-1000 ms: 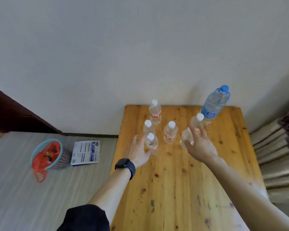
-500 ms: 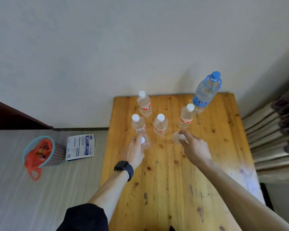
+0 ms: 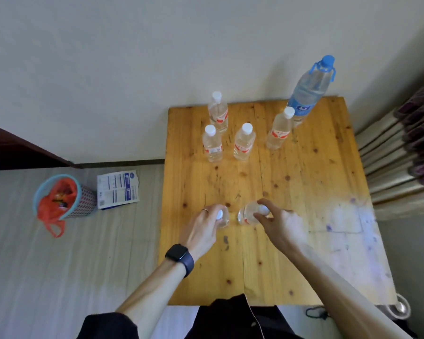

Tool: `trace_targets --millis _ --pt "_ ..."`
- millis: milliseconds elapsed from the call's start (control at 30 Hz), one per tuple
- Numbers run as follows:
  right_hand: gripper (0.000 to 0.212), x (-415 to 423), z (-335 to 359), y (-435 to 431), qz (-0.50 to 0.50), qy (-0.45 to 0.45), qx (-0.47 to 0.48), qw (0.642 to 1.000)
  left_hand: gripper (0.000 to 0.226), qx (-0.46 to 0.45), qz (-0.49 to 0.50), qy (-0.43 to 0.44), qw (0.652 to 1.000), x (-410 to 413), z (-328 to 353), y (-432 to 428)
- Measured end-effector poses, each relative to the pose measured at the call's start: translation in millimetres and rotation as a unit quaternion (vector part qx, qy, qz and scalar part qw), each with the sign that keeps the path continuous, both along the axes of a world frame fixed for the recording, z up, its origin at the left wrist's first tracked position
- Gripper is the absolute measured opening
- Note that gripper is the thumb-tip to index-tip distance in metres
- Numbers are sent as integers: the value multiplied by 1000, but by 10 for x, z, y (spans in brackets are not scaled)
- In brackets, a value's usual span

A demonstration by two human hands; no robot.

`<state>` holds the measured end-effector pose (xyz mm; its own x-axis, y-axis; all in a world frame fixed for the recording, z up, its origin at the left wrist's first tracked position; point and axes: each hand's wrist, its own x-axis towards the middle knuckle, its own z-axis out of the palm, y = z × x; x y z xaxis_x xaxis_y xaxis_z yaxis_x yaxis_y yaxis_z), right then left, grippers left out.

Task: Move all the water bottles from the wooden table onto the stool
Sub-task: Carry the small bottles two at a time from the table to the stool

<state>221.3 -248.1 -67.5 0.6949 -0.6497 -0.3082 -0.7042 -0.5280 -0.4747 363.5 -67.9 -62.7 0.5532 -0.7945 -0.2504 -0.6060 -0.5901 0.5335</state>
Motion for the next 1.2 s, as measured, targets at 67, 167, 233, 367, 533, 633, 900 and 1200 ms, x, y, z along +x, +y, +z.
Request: trace_targets --millis 67,167,233,367,533,633,900,1200 --pt "37 -30 -20 151 21 3 -21 1000 29 -26 2 4 1000 -26 -54 97" --pt "37 -47 -6 336 22 3 -45 999 30 -57 10 11 998 -38 -36 153" --pt "37 -38 3 418 -4 1 -47 999 29 -78 13 12 997 -34 -63 171" --pt "37 -5 -42 491 -45 -10 -21 999 40 -78 23 15 997 -38 -167 134" --pt "47 10 -141 452 -71 -56 65 994 66 -32 63 63 995 -22 -292 80" --pt "60 32 -237 412 -66 -71 142 985 73 -20 87 116 989 1 -341 29" --pt "55 201 -432 336 -85 -74 224 968 52 -45 223 247 942 -76 -418 -243" --pt "63 160 -589 255 -67 -89 222 969 40 -38 221 265 938 36 -584 -352"
